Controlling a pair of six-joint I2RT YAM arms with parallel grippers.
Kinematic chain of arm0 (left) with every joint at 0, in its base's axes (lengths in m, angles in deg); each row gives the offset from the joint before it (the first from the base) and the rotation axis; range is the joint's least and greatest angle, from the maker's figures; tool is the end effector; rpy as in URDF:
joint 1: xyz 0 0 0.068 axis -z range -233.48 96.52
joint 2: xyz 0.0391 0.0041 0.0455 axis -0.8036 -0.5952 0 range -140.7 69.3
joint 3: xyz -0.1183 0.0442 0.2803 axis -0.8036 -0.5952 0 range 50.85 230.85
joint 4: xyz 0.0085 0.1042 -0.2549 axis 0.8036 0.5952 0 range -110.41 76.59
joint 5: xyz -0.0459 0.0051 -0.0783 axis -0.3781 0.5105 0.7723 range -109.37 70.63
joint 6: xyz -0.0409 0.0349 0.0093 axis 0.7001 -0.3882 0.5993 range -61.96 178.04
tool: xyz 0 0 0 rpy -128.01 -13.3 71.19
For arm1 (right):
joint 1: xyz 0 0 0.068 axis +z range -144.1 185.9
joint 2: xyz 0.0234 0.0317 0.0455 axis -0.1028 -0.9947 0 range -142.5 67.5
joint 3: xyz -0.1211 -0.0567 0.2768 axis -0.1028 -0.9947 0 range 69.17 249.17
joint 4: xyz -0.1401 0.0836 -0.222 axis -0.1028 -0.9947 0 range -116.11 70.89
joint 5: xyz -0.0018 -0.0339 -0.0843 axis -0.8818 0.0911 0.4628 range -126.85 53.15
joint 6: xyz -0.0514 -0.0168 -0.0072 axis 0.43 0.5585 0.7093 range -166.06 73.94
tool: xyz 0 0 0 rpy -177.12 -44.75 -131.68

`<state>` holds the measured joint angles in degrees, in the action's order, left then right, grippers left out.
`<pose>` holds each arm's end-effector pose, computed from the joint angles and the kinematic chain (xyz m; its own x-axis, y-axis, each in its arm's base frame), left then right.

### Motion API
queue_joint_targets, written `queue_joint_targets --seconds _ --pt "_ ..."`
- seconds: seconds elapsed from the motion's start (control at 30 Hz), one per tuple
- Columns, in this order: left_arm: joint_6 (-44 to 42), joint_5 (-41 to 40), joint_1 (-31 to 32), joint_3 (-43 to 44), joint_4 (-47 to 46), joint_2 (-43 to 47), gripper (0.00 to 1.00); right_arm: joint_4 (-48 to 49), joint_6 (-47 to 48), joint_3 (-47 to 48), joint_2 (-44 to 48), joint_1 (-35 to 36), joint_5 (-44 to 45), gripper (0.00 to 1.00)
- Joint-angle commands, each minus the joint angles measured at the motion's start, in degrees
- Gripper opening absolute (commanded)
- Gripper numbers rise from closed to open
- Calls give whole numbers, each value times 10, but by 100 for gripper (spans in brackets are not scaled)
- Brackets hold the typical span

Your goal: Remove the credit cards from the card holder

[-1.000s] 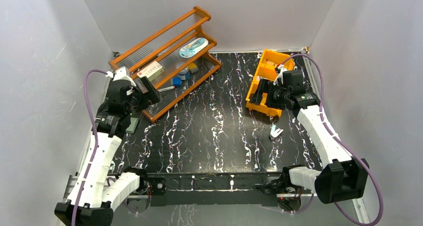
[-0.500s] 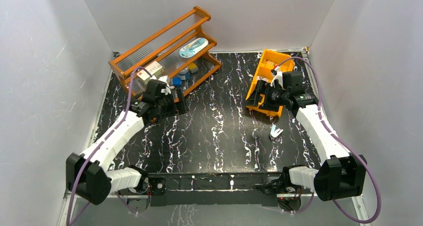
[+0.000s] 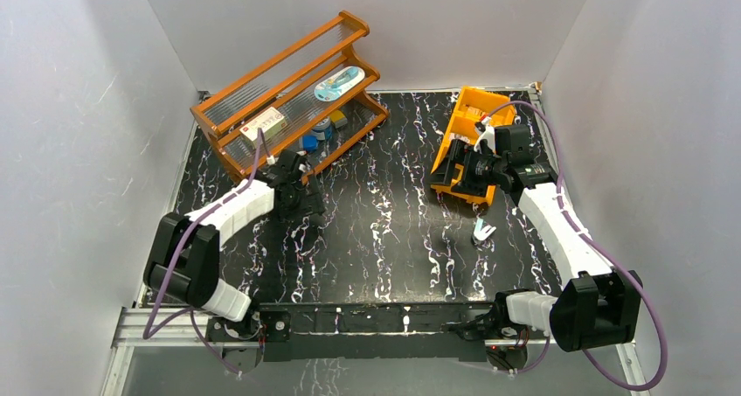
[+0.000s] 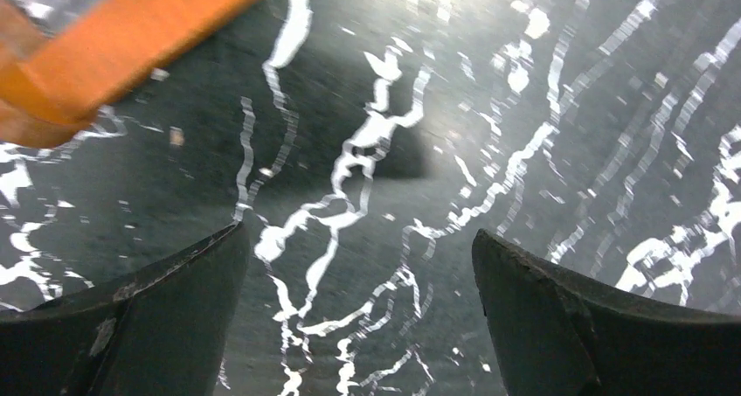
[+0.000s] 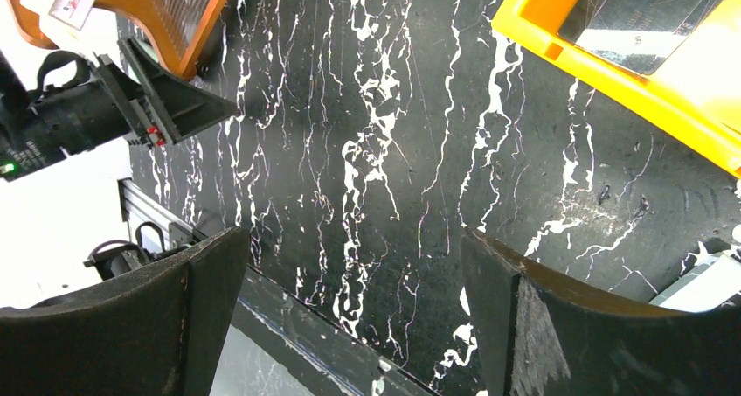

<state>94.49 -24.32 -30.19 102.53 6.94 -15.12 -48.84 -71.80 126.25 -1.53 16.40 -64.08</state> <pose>0.2742 -0.1144 0.2259 -0.8509 -0.2782 -0.4456 -0.1881 0.9534 -0.2360 0.2518 0.0636 0.3273 -0.8054 0.2434 -0.5405 -0.1646 0.7841 0.5984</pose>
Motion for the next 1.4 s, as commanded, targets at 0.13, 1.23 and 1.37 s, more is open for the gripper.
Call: queue_joint_targets --seconds 0.13,1.23,1.37 --pt "-19 -52 -89 5 -3 -42 98 23 -20 -5 4 -4 2 98" --pt "-157 -50 -341 275 -65 -296 98 -6 -7 -9 -20 -4 13 98" --pt "-165 -44 -352 326 -60 -335 98 -9 -8 -8 -24 -4 12 98"
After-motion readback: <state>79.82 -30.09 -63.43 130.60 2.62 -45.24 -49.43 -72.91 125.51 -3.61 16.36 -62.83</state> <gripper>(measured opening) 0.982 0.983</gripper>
